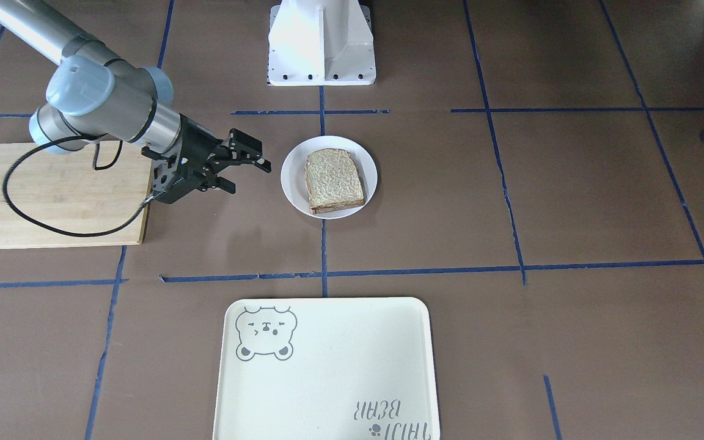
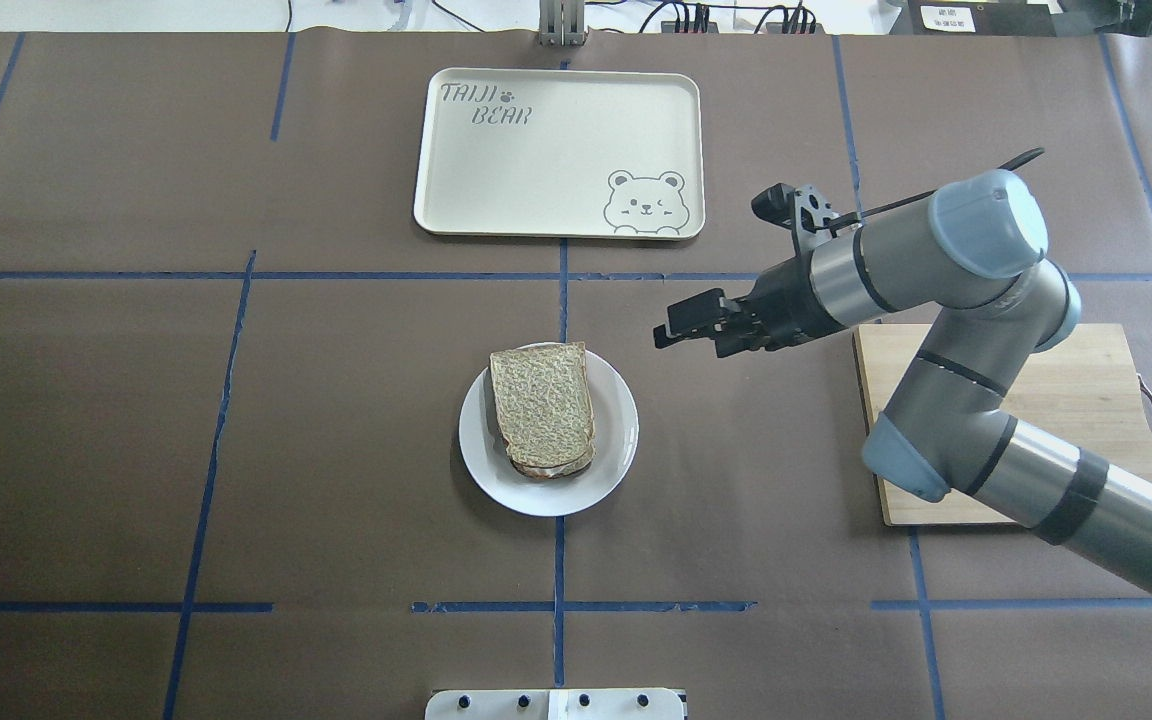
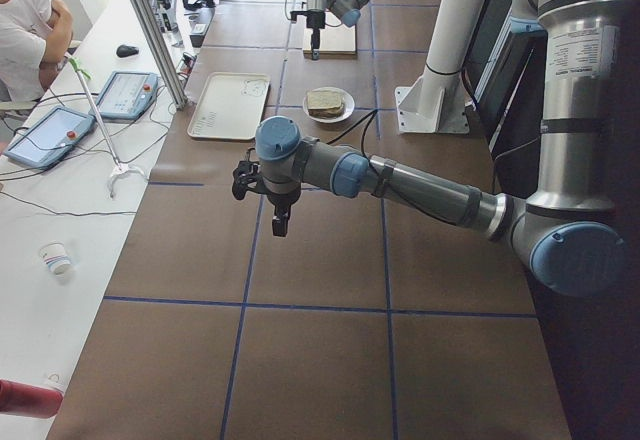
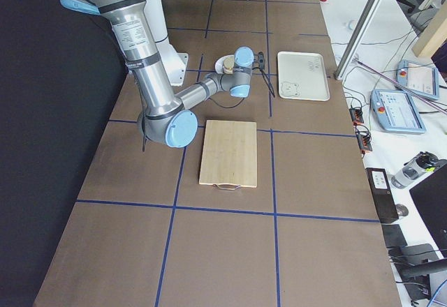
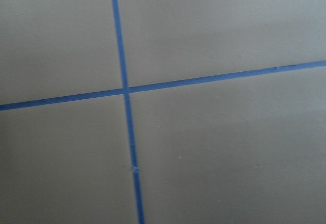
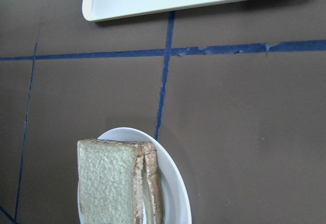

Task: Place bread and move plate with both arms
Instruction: 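Withdraw the right gripper while the left arm reaches toward the plate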

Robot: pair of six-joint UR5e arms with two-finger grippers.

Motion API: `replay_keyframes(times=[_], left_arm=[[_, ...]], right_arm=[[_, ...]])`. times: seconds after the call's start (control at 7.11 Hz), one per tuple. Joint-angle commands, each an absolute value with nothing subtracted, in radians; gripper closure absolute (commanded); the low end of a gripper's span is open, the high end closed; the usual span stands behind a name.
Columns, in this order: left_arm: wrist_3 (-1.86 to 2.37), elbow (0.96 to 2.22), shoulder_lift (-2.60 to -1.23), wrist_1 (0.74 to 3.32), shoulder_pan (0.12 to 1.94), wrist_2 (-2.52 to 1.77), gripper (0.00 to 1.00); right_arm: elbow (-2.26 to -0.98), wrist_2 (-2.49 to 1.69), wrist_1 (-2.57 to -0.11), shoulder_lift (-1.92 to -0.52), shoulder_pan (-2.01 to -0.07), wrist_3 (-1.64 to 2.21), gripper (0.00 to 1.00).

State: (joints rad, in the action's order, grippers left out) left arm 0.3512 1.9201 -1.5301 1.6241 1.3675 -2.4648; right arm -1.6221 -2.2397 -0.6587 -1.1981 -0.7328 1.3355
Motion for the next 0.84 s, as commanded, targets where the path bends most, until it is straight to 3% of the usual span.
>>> replay_keyframes(times=[0.0,0.42,0.7], left_arm=[[0.763,1.928,-1.534,1.916,1.196,-2.473,0.00],[1.211,1.832,-1.620,2.312,0.963,-2.371,0.00],[1.583,1.821,-1.728,2.406,0.695,-2.080,0.00]], right_arm=[[-1.736,-2.276,-0.826,-1.317,-0.857,1.319,0.01],[-1.738,-2.365,-0.830,-1.469,-1.030,1.163,0.01],[-1.738,-2.396,-0.847,-1.532,-1.127,1.036,0.00]])
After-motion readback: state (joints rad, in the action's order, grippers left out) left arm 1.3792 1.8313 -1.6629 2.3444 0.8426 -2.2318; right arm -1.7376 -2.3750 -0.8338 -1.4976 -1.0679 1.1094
